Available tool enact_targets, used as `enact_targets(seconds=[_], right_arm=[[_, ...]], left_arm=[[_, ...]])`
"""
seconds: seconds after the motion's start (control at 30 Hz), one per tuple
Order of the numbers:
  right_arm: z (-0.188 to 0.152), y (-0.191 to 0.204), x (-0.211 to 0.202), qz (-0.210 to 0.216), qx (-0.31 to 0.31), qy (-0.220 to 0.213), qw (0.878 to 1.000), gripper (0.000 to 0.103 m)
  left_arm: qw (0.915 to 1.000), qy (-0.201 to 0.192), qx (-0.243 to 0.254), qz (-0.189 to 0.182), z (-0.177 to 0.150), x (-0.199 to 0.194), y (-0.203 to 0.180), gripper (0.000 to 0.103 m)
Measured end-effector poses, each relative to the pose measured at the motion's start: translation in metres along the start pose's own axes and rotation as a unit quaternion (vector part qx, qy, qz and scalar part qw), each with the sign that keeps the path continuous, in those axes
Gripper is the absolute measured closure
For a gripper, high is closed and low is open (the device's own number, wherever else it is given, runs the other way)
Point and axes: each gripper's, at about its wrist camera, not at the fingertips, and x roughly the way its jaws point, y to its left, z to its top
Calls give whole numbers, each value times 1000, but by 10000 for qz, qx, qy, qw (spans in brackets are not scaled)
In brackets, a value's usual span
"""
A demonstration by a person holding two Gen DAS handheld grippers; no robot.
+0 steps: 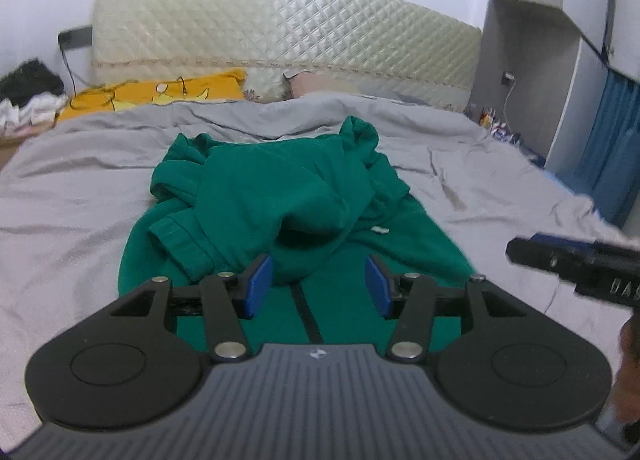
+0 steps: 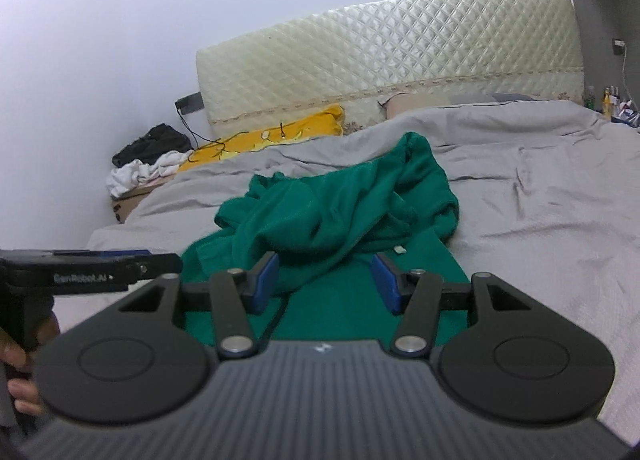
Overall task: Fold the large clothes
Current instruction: 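Lay the hoodie back on the bed and open both tools, then move both tools to the green hoodie edges and close on the fabric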
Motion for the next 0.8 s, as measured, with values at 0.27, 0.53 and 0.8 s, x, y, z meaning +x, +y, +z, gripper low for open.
enact_targets(seconds=[0.27, 0.53, 0.8], right_arm=[[-19, -5, 17, -151, -42, 347, 9993, 48], [-23, -18, 23, -348, 133, 440, 9983, 48], [-24, -33, 24, -471, 356, 517, 9969, 45]], left_arm=[[9990, 320, -308, -32, -28, 39, 6, 46], [9961, 577, -614, 243, -33, 63, 30, 46], [9927, 707, -869, 451, -29, 68, 43, 45]])
